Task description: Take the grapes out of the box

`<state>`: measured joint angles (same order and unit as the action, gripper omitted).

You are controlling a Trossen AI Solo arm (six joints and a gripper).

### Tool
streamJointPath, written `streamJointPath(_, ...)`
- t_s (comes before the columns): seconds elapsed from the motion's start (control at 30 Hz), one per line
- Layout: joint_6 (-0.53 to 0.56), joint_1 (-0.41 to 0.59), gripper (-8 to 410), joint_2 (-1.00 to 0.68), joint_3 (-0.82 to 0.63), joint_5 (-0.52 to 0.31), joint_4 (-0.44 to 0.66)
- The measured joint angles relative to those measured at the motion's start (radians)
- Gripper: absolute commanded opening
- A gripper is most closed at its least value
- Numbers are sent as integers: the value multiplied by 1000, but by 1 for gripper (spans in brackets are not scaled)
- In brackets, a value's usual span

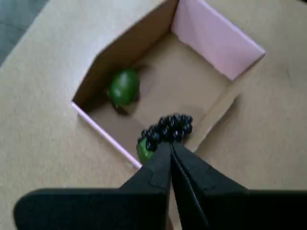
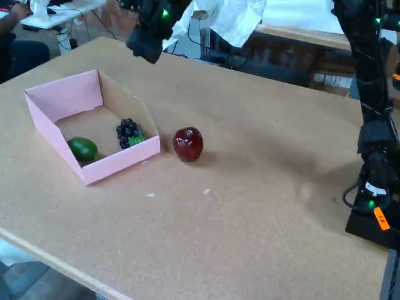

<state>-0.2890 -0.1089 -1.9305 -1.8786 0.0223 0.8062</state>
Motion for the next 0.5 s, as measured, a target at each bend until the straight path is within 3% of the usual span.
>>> streamJointPath(0.5,-34,11,0,-124,-16,-59,27)
